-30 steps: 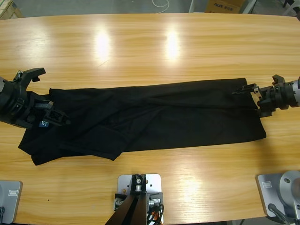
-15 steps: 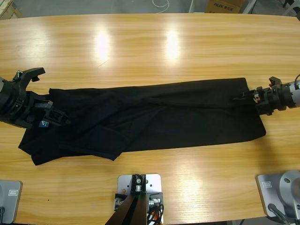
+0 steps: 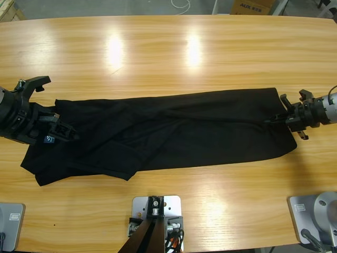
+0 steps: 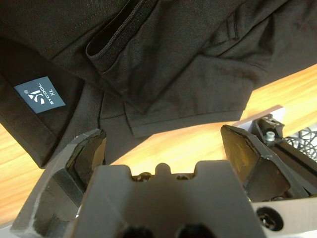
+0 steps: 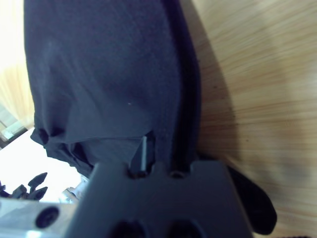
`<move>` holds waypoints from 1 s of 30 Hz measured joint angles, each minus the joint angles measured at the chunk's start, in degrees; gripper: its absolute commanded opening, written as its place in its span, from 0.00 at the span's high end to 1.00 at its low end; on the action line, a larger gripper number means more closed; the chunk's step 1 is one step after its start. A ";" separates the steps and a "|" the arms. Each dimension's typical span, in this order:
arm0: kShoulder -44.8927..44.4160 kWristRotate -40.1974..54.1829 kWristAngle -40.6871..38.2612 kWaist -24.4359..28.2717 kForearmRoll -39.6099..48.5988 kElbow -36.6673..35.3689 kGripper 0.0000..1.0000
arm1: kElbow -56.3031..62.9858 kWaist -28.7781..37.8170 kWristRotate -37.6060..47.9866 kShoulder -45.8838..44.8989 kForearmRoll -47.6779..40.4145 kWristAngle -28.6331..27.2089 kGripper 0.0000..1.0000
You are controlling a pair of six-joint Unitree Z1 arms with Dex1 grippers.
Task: Fold clothes
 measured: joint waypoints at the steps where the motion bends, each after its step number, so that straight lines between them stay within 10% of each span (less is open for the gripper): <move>1: 0.00 0.00 0.00 0.00 0.00 0.00 0.09 | 0.00 0.00 -0.28 0.00 0.00 0.00 1.00; 7: 0.00 0.00 0.00 -0.07 0.00 0.02 0.09 | -0.01 0.00 -1.31 -0.64 -0.02 -2.16 1.00; 20: 0.00 0.00 0.00 -0.37 0.00 0.23 0.09 | -15.95 0.00 -4.17 -11.04 20.57 -31.79 1.00; 30: 0.02 0.05 -0.08 -0.43 -0.01 0.25 0.09 | -28.48 -0.58 -4.78 -13.59 35.19 -44.34 1.00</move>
